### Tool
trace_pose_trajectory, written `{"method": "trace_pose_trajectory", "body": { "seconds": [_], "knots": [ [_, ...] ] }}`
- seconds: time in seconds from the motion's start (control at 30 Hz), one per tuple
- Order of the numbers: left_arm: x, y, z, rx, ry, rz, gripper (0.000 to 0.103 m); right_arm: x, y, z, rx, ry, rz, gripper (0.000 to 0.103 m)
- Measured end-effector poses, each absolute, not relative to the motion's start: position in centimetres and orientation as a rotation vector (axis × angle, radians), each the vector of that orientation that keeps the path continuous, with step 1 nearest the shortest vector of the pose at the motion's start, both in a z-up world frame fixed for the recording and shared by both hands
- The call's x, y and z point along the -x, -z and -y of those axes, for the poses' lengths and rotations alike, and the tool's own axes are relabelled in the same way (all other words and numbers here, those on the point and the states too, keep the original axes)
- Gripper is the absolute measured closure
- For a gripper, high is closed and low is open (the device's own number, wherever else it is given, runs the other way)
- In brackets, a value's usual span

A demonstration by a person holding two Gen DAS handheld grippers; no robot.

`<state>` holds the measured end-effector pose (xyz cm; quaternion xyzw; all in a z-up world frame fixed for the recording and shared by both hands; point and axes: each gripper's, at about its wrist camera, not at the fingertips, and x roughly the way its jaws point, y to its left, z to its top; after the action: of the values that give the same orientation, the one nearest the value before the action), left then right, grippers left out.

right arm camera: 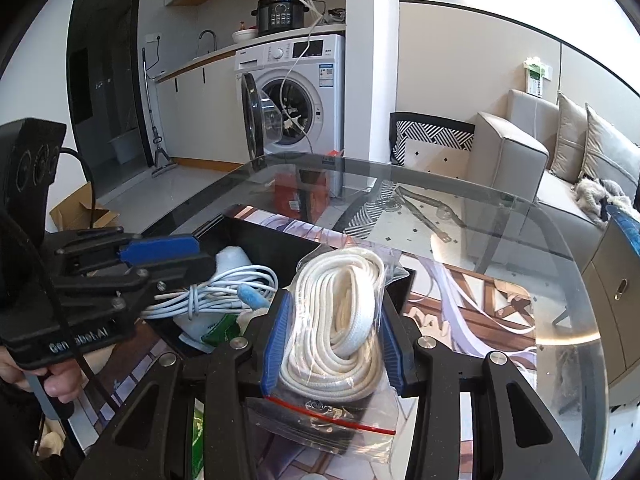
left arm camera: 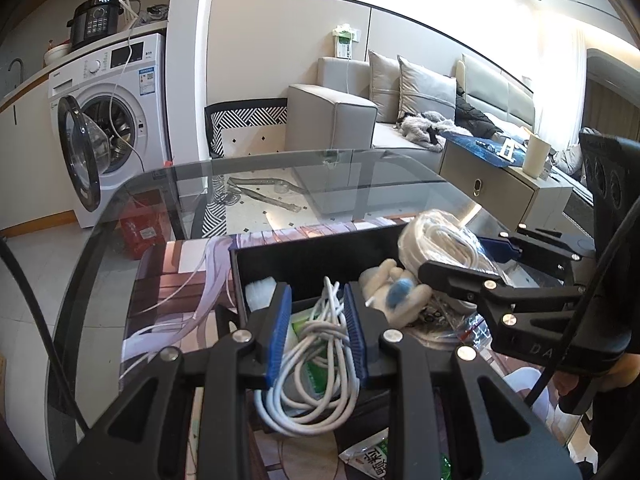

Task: Organize soft objects
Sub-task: 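Carry the cable coil with left tool while right tool carries the bagged rope into the box, then open both tools over the box and withdraw them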

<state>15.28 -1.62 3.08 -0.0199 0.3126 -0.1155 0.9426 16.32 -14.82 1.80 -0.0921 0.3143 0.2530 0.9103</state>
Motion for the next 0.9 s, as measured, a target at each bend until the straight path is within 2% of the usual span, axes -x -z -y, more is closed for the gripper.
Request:
{"method": "trace_pose_trajectory", "body": {
  "seconds": [0.33, 0.4, 0.47, 0.5, 0.53, 0.63, 0.7, 0.73, 0.77, 0.8, 0.9],
  "knots": [
    [-15.5, -3.0, 1.4, 0.027, 0.232, -0.644, 0.076, -17.6, -1.1, 13.7, 0.191, -0.516, -0.646, 0.061],
    [-15.2, -3.2, 1.3, 0.021, 0.232, -0.646, 0.072, -17.5, -1.2, 13.8, 0.195, -0.508, -0.638, 0.056],
    [-14.7, -3.4, 1.3, 0.008, 0.233, -0.638, 0.060, -17.1, -1.6, 14.4, 0.186, -0.512, -0.624, 0.048],
    [-14.5, -3.5, 1.3, 0.002, 0.234, -0.632, 0.050, -16.9, -1.8, 14.6, 0.185, -0.514, -0.619, 0.040],
    [-14.1, -3.7, 1.3, -0.004, 0.232, -0.625, 0.047, -16.6, -2.0, 15.0, 0.179, -0.509, -0.610, 0.032],
    [-13.2, -3.9, 1.6, -0.038, 0.231, -0.617, 0.043, -15.5, -2.8, 16.4, 0.148, -0.517, -0.590, 0.018],
    [-12.4, -4.1, 1.8, -0.050, 0.233, -0.611, 0.038, -14.6, -3.3, 17.5, 0.121, -0.530, -0.580, 0.012],
    [-12.0, -4.2, 1.8, -0.049, 0.236, -0.607, 0.023, -14.0, -3.5, 18.0, 0.106, -0.536, -0.571, 0.009],
    [-11.6, -4.3, 1.7, -0.043, 0.236, -0.601, 0.015, -13.4, -3.7, 18.6, 0.089, -0.542, -0.558, 0.007],
    [-11.0, -4.5, 1.7, -0.038, 0.234, -0.590, 0.003, -12.9, -3.9, 19.1, 0.074, -0.551, -0.550, 0.004],
    [-9.5, -4.7, 1.4, -0.023, 0.240, -0.565, 0.000, -11.3, -4.1, 20.7, 0.033, -0.596, -0.546, 0.002]
  ]
}}
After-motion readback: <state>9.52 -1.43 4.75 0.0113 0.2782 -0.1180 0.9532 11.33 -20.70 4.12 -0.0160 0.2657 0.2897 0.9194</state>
